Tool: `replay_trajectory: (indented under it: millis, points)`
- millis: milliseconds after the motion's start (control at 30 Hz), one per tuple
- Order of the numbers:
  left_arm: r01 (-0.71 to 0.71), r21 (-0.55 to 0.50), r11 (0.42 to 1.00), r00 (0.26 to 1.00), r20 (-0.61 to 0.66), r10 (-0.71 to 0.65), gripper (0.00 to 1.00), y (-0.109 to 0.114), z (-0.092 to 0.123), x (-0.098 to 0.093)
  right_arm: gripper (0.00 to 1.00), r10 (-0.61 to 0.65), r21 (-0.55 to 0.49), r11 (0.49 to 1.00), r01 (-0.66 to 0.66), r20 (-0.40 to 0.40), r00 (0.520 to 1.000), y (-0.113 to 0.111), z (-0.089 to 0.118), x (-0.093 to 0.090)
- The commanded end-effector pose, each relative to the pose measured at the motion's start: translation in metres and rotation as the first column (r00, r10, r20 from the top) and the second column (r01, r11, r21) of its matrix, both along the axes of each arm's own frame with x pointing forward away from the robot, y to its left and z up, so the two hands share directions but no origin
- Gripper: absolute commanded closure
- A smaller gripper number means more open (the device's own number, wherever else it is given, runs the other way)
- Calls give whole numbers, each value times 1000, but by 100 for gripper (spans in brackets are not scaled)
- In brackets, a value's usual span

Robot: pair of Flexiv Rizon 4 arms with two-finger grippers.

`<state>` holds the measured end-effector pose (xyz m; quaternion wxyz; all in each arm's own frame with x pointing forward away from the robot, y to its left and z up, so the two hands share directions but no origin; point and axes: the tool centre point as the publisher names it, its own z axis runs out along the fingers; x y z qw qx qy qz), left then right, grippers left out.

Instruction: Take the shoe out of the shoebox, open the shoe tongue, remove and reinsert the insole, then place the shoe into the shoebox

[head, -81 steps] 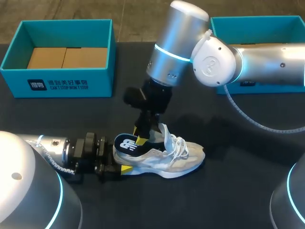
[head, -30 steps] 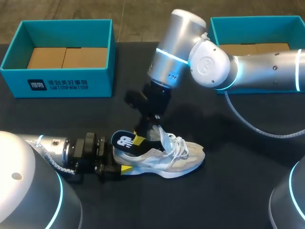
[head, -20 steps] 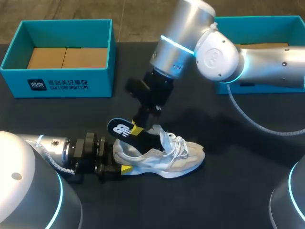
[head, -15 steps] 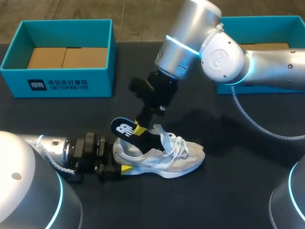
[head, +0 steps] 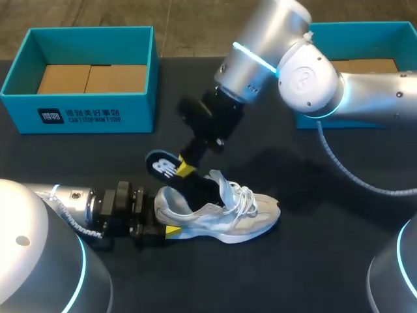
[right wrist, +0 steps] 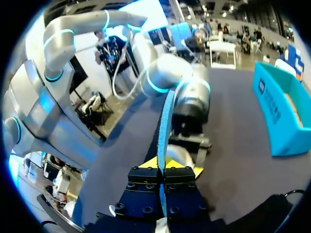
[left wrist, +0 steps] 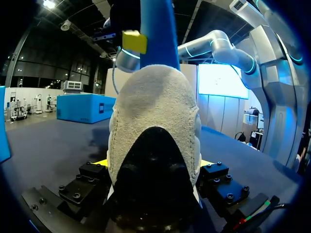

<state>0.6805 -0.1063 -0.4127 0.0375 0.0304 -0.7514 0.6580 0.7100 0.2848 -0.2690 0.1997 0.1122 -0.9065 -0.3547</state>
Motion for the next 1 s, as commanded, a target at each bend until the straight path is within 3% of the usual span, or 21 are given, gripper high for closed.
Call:
replay_trajectory:
  millis: [33,300,433,800,867,1000]
  points:
    - [-1,0,1000,1000,0,1,100,0,0,0,100,-17,95,995,18,-9,1000,-11,13,3]
    - [-1,0,1000,1000,0,1,100,0,0,0,100,-86,189,978,91,-37,996,-14,51,15]
    - [-1,0,1000,1000,0,1,100,0,0,0,100,-76,290,953,92,-67,995,-25,84,17]
    - [-1,0,1000,1000,0,1,100,0,0,0,100,-76,290,953,92,-67,995,-25,84,17]
    - [-1,0,1000,1000,0,1,100,0,0,0,100,-129,386,909,157,-99,987,-20,79,25]
    - [-1,0,1000,1000,0,1,100,0,0,0,100,-174,468,865,180,-58,983,-14,113,31]
